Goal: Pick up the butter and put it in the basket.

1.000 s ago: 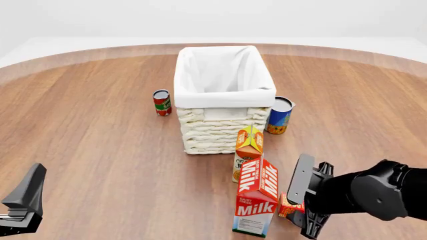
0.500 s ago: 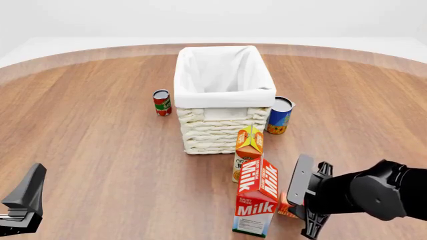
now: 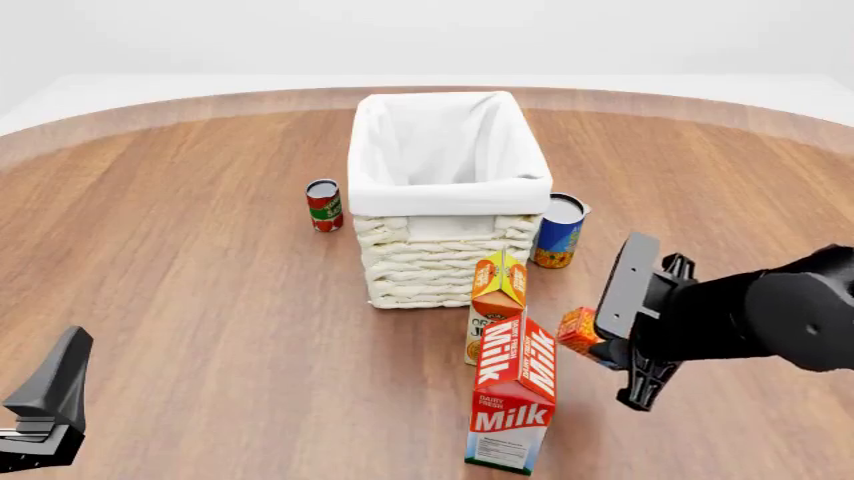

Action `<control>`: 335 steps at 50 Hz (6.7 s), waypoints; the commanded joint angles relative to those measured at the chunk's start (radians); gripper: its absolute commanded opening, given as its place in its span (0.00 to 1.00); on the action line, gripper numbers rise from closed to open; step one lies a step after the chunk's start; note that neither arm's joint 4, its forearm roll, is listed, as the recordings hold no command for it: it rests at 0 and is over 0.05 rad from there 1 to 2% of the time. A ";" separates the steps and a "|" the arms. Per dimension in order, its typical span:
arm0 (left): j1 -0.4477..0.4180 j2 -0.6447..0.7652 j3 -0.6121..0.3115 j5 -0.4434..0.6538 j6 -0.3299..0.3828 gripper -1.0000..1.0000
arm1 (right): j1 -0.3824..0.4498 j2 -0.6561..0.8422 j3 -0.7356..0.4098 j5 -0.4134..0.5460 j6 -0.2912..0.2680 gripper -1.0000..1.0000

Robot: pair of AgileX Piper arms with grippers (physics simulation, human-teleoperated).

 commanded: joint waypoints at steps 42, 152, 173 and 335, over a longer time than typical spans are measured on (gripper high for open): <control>0.000 0.000 0.000 0.000 0.000 1.00 | 0.171 -0.324 -0.378 0.106 0.225 0.00; 0.000 0.000 0.000 0.000 0.000 1.00 | 0.135 0.341 -0.992 0.003 0.825 0.00; 0.000 0.000 0.000 0.000 0.000 1.00 | 0.101 0.447 -1.060 -0.020 0.818 0.00; 0.000 0.000 0.000 0.000 0.000 1.00 | 0.033 0.848 -1.200 -0.134 0.852 0.00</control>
